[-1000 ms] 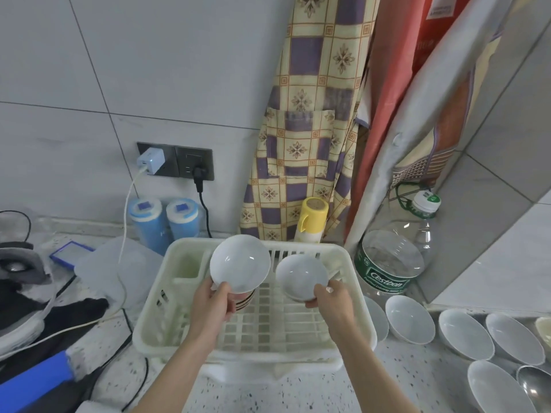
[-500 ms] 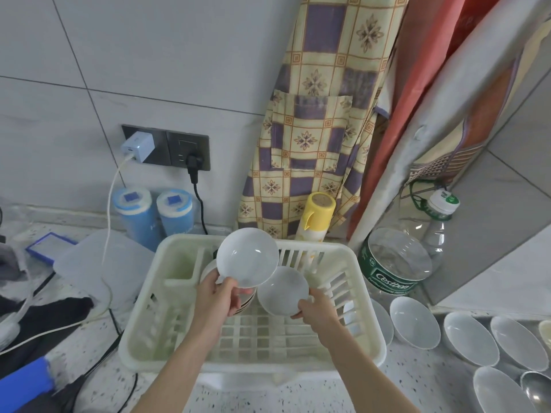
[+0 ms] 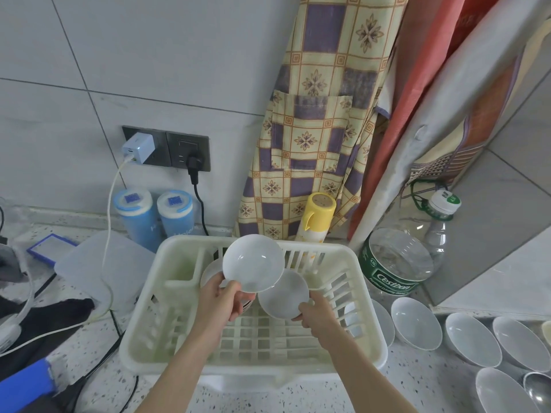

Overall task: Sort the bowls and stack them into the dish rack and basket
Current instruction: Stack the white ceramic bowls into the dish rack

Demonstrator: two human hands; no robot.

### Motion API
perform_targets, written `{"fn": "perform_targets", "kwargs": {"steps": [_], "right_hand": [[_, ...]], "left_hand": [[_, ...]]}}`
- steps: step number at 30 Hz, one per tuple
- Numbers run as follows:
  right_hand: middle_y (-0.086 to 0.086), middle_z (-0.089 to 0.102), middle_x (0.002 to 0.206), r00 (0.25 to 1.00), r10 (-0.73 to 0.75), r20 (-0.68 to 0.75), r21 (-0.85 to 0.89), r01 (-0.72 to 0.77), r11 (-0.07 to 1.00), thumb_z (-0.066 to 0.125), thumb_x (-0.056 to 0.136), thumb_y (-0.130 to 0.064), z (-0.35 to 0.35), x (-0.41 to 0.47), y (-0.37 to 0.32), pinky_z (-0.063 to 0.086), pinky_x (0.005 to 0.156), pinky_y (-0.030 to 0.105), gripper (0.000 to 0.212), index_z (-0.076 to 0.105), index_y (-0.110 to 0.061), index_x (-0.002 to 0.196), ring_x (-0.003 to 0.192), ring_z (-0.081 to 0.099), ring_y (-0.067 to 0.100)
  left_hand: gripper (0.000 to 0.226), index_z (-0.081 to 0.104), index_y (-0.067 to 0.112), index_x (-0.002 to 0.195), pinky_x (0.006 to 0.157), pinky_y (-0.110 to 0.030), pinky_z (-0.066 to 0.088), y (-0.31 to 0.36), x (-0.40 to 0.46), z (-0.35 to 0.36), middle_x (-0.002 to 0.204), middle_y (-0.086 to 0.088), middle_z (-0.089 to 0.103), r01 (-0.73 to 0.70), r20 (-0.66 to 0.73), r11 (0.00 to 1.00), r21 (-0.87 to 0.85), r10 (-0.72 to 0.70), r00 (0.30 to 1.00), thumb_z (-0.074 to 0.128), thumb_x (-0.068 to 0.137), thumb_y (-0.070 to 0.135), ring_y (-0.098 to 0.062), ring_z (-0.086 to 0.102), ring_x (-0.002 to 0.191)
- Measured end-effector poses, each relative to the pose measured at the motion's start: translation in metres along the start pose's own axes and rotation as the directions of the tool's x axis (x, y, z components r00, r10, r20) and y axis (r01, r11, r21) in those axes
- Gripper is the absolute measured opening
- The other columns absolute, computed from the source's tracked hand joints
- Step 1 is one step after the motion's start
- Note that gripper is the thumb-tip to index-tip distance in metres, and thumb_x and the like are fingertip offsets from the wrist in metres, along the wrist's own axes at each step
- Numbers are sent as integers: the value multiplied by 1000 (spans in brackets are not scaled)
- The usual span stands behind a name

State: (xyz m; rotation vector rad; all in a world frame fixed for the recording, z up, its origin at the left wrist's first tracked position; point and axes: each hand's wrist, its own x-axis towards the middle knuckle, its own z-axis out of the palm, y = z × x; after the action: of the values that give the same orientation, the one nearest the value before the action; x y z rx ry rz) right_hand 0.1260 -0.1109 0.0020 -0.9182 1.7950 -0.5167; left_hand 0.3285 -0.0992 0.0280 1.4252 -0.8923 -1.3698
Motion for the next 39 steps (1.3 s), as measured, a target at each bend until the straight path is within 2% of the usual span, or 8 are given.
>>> {"fn": "perform_targets", "kwargs": {"steps": [5, 7, 9, 15, 22, 26, 30, 39], "right_hand": [[8, 68, 94, 1000, -17, -16, -80, 15, 997, 42, 91, -17, -2, -4, 1, 40, 49, 21, 42, 50, -18, 132, 60, 55, 13], [6, 68, 108, 986, -88, -138, -248, 52, 967, 40, 95, -32, -4, -7, 2, 43, 70, 29, 42, 49, -19, 134, 87, 63, 22], [3, 66, 110, 940, -199, -277, -352, 94, 931, 37, 96, -41, -8, -11, 2, 45, 75, 34, 41, 52, -22, 129, 98, 60, 25], [-7, 69, 73, 905, -375, -202, 105, 401, 910, 37, 84, -56, -17, -31, -6, 48, 76, 32, 31, 64, -42, 87, 81, 64, 14], [1, 60, 59, 878, -399, -265, 32, 421, 906, 55, 83, -11, -24, -27, 4, 42, 56, 28, 29, 66, -32, 100, 58, 51, 10], [15, 68, 79, 881, -361, -304, 54, 394, 917, 52, 86, -10, -24, -21, 5, 45, 60, 31, 29, 64, -36, 90, 67, 57, 19], [8, 68, 77, 906, -329, -267, 38, 351, 935, 51, 86, -12, -22, -12, 8, 49, 62, 31, 27, 65, -27, 103, 76, 64, 23], [-3, 68, 84, 941, -275, -195, -14, 278, 960, 50, 85, -12, -15, -2, 11, 51, 64, 31, 39, 60, -21, 121, 82, 67, 18]], "left_hand": [[36, 59, 19, 117, 37, -17, 32, 0, 0, 1, 73, -21, 74, 26, 16, 999, 31, -26, 1000, 47, 88, 2, -9, 43, 38], [35, 59, 26, 113, 41, -19, 40, 0, -1, 3, 72, -17, 75, 26, 31, 998, 60, -28, 999, 47, 90, 3, -9, 45, 39], [33, 58, 32, 109, 46, -22, 44, -1, -4, 5, 71, -13, 75, 13, 71, 995, 96, -20, 997, 48, 92, 5, -9, 49, 41], [29, 55, 26, 118, 46, -24, 46, -7, -4, 17, 68, -7, 75, -60, 185, 974, 220, 19, 983, 53, 93, 11, -11, 53, 46], [30, 52, 27, 123, 43, -21, 37, -10, -9, 31, 83, -7, 78, -33, 340, 979, 201, -39, 940, 59, 94, 24, -10, 51, 45], [39, 46, 44, 123, 37, -21, 35, -12, -17, 31, 93, -4, 78, 16, 356, 992, 127, -60, 933, 66, 92, 34, -13, 58, 50], [17, 68, 20, 107, 36, -21, 31, -25, -23, 29, 83, -1, 78, 85, 168, 985, 150, -110, 980, 59, 93, 20, -13, 53, 44], [20, 59, 14, 98, 36, -18, 32, -37, -20, 40, 73, -1, 78, 316, 96, 926, 205, -340, 935, 60, 94, 34, -10, 55, 39]]}}
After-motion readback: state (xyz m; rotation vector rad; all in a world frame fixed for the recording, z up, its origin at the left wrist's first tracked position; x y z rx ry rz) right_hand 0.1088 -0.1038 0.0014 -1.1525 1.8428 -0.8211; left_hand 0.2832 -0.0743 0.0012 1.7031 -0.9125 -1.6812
